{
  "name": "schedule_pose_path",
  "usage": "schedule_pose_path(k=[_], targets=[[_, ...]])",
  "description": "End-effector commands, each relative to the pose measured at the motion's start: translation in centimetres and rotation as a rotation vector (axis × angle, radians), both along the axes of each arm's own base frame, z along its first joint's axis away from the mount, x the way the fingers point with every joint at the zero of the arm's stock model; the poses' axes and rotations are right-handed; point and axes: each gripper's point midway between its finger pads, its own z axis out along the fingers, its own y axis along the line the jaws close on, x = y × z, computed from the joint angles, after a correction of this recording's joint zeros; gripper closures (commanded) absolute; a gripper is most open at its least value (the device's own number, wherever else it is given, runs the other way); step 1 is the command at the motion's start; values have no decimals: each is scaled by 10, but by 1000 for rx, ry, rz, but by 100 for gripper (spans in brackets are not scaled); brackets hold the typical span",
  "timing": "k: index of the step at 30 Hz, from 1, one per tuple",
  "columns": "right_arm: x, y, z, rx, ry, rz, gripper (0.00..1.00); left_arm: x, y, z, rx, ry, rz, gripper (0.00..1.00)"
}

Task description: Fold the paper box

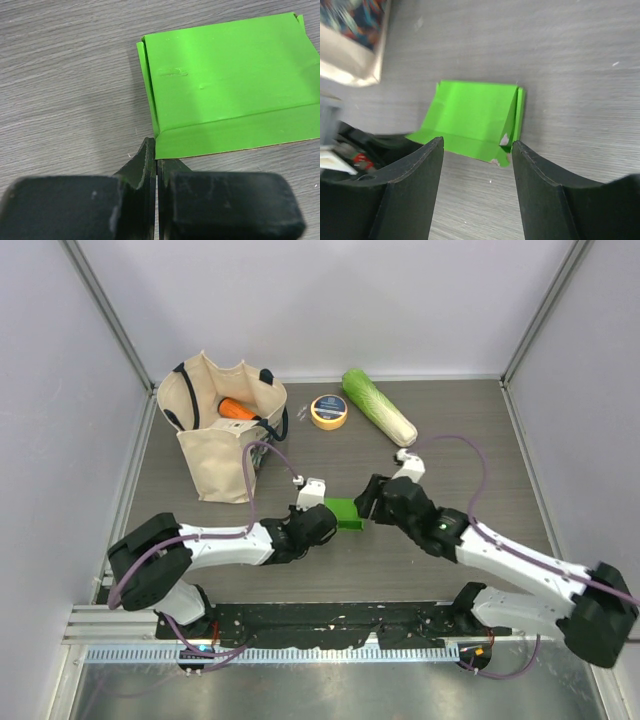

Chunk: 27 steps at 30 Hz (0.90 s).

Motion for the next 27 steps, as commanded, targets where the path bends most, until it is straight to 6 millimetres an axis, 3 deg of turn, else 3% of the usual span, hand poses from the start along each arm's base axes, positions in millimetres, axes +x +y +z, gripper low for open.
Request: schedule_pose_path(k=[1, 6, 11, 14, 15, 19, 22, 24, 25, 27], targets=[[-5, 52, -23, 7, 39, 266, 38, -4, 8, -7, 60, 25, 21, 100], [1, 48, -63, -47, 52, 239, 40, -5, 6, -4, 56, 25, 13, 100], [0, 34, -97, -125, 65, 223, 41, -13, 4, -1, 1, 36, -17, 80], [-3, 33, -119, -132, 75, 231, 41, -23, 4, -2, -30, 69, -48, 59], [-3, 32, -123, -138, 78, 228, 41, -27, 3, -2, -41, 86, -60, 52], [-3, 28, -122, -141, 64, 224, 41, -59, 11, 3, -124, 176, -121, 39], [-2, 28, -114, -145, 53, 221, 41, -67, 5, 39, -192, 177, -192, 25], [-4, 27, -114, -156, 60, 233, 40, -61, -2, 57, -228, 209, -224, 1], [-3, 27, -112, -155, 59, 231, 40, -52, -13, 81, -264, 207, -235, 0], [-2, 28, -109, -149, 56, 228, 39, -33, -18, 90, -269, 224, -209, 0]])
